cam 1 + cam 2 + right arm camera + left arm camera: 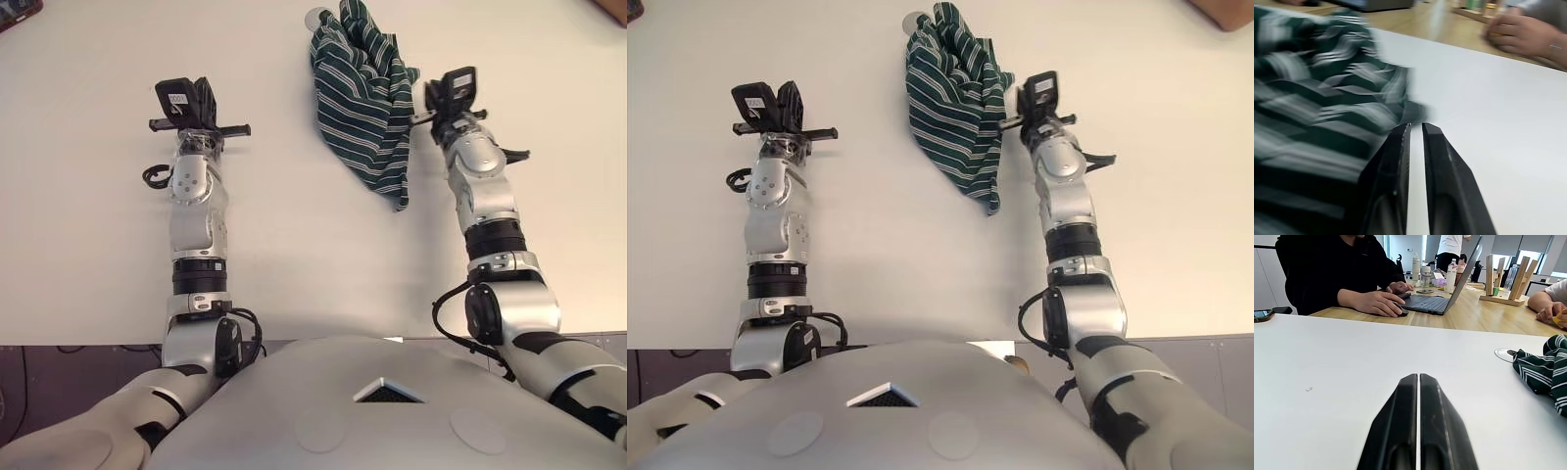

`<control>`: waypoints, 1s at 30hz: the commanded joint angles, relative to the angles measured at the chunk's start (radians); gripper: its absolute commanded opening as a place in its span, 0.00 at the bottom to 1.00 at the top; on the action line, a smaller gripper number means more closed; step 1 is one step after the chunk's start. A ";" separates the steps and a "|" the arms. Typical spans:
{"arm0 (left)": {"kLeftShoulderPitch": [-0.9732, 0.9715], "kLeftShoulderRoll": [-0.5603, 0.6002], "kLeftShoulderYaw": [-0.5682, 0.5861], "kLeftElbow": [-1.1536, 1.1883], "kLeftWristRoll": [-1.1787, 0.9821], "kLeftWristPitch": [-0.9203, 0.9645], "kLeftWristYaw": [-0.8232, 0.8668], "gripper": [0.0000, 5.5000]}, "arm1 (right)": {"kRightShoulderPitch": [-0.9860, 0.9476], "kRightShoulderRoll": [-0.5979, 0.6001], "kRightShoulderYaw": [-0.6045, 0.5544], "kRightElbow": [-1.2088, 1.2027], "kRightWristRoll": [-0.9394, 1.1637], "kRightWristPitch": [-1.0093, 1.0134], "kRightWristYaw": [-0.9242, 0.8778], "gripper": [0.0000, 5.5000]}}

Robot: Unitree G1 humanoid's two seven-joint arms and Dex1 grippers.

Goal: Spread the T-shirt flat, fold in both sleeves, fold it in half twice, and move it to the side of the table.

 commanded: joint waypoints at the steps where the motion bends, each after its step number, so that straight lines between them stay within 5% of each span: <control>1: 0.015 0.032 0.018 -0.027 0.002 0.015 -0.001 0.00 | 0.070 -0.175 0.081 -0.137 0.009 0.045 0.317 0.22; 7: 0.053 0.014 0.016 -0.072 0.008 0.018 0.021 0.00 | 0.046 -0.373 0.010 -0.317 0.063 0.017 0.509 0.30; 11: 0.078 0.007 0.020 -0.087 0.005 0.020 0.036 0.00 | 0.140 -0.451 0.091 -0.531 0.115 0.058 0.705 0.30; 14: 0.070 0.004 0.009 -0.088 0.007 0.026 0.036 0.00 | 0.198 -0.459 0.166 -0.574 0.028 -0.025 0.697 0.38; 24: 0.074 -0.004 -0.011 -0.075 0.009 0.026 0.035 0.00 | 0.176 -0.463 0.281 -0.525 -0.252 -0.423 0.560 0.38; 30: 0.061 -0.018 -0.002 -0.040 0.007 0.003 0.048 0.00 | 0.156 -0.405 0.286 -0.470 -0.204 -0.465 0.542 0.03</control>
